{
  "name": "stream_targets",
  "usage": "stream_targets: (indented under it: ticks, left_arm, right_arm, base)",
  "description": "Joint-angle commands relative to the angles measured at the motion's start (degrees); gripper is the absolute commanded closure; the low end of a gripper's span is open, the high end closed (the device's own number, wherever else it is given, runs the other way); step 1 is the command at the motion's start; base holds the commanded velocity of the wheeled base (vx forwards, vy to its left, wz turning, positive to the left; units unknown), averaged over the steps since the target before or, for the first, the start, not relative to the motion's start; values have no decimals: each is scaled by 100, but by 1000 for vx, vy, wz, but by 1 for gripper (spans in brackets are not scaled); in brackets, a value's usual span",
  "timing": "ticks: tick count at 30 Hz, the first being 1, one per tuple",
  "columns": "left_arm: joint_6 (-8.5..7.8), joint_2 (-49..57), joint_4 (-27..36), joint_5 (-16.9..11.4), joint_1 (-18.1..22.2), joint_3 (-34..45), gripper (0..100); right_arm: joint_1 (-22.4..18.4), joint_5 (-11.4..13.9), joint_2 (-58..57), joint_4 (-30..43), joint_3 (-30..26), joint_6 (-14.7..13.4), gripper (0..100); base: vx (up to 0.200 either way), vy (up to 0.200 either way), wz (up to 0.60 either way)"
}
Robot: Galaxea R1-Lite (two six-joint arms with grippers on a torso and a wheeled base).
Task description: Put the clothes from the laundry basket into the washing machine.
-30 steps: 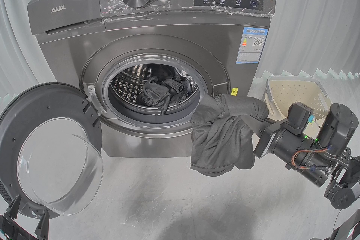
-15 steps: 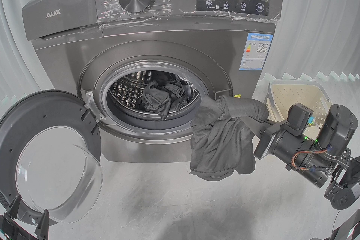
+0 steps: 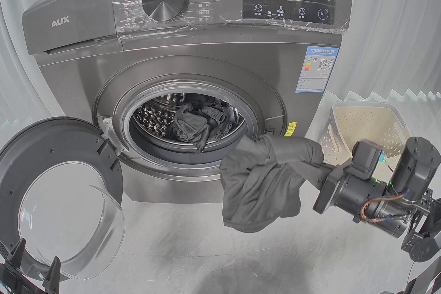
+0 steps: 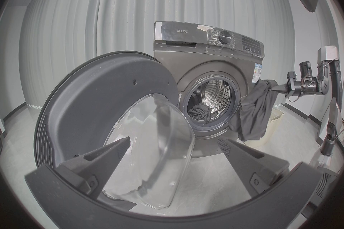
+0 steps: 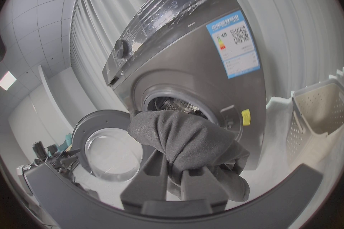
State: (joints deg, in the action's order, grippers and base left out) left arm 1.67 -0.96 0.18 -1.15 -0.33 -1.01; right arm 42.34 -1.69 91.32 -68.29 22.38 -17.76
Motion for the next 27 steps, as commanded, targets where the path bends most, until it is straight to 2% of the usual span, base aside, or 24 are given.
stream_targets:
  ticks: [1,2,3,8,9,11,14,15,22,27]
  left_arm:
    - [9,96,-1,0,7,84,0]
    - [9,96,-1,0,7,84,0]
    - [18,96,-1,0,-2,84,0]
    - [18,96,-1,0,7,84,0]
    - [9,96,-1,0,7,84,0]
    - [18,96,-1,0,-2,84,0]
    - [18,96,-1,0,7,84,0]
    - [18,96,-1,0,7,84,0]
    - [9,96,-1,0,7,84,0]
    - [18,96,-1,0,7,84,0]
  right_arm:
    - [257,46,-176,62,-454,-193,100]
    - [257,46,-176,62,-454,-193,100]
    - [240,73,-150,35,-428,-377,100]
    - [-6,108,-97,53,-182,-404,100]
    - [-33,196,-79,53,-190,-421,100]
    - [-68,539,-88,53,-243,-421,100]
    - [-411,1268,-88,35,-269,-368,100]
    - [-534,1330,-88,35,-269,-351,100]
    - [-657,1321,-114,35,-225,-333,100]
    - [-683,1321,-123,26,-261,-272,100]
  base:
    - [0,0,0]
    - [0,0,0]
    - [0,0,0]
    - [0,0,0]
    - [0,0,0]
    - [0,0,0]
    - [0,0,0]
    - [0,0,0]
    - [0,0,0]
    - [0,0,600]
